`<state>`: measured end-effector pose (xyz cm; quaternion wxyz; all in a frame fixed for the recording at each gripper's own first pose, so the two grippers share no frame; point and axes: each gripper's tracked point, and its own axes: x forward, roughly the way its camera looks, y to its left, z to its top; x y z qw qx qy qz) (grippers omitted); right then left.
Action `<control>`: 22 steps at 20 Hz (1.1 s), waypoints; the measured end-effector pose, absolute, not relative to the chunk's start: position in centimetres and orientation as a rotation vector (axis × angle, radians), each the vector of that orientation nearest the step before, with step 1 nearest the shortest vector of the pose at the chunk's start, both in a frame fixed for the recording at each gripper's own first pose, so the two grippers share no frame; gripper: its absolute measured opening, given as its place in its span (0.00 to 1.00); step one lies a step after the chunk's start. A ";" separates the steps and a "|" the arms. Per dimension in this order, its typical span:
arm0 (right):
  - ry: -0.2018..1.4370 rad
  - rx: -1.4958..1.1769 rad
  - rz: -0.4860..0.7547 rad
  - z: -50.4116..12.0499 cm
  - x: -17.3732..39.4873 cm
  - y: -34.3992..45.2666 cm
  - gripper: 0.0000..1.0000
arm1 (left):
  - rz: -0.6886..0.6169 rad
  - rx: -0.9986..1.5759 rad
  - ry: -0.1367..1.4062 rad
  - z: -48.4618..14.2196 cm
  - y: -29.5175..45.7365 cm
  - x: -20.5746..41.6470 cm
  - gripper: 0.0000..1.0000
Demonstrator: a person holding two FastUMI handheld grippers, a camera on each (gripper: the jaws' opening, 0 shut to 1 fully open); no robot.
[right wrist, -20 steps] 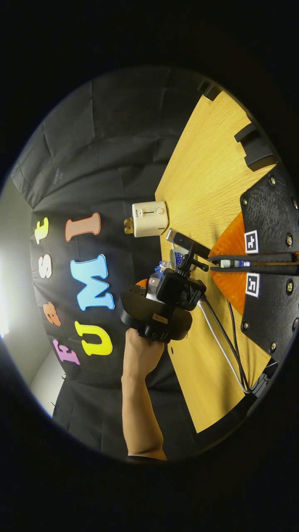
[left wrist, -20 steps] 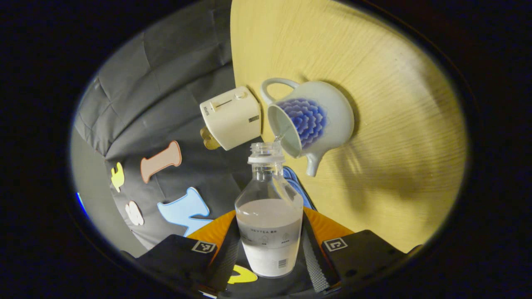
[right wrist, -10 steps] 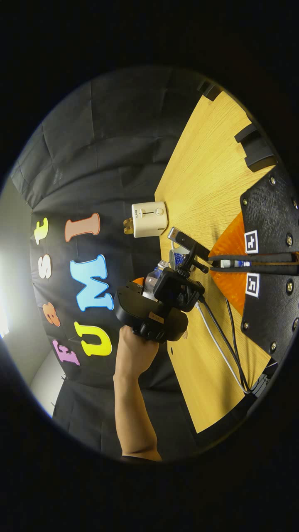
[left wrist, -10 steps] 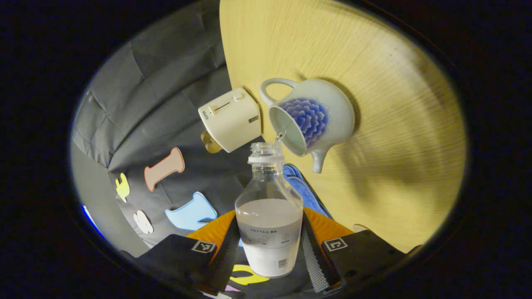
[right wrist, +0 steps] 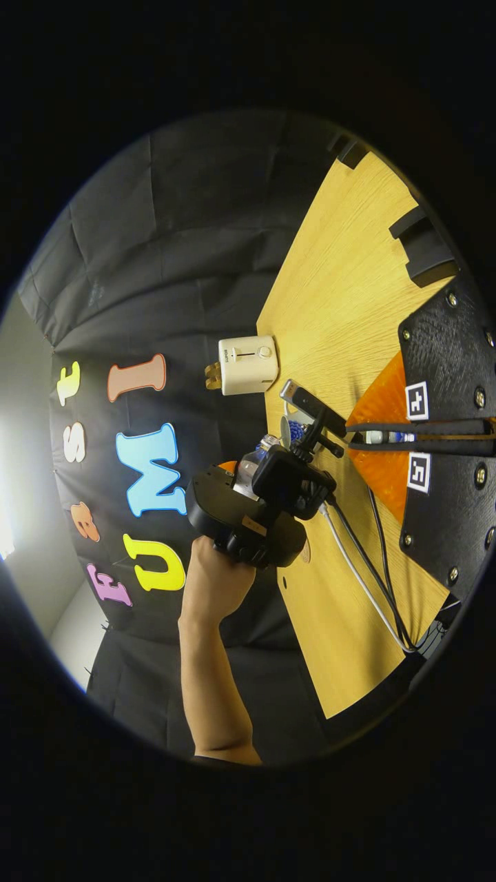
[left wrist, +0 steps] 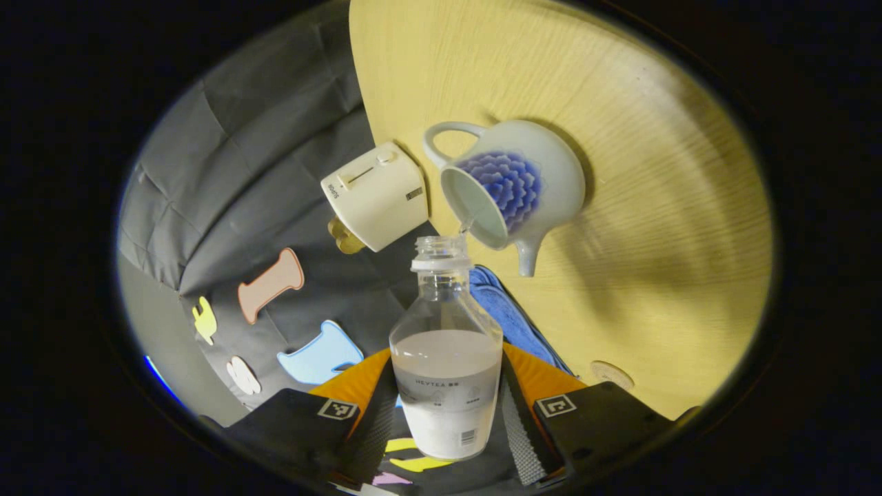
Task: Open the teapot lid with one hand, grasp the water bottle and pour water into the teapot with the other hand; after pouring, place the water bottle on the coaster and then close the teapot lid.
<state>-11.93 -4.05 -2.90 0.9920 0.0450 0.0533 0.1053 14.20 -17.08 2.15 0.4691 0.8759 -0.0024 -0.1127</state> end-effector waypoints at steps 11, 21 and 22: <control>0.112 0.091 0.209 -3.1 -11.9 -4.1 0.03 | -0.287 2.119 -0.023 1.9 -17.1 14.1 0.84; 0.114 0.101 0.205 -3.2 -11.8 -4.3 0.03 | -0.404 1.779 -0.013 -1.5 -16.5 14.5 0.85; 0.111 0.105 0.204 -3.0 -11.7 -4.3 0.03 | -0.414 1.729 -0.020 -1.4 -16.7 14.2 0.85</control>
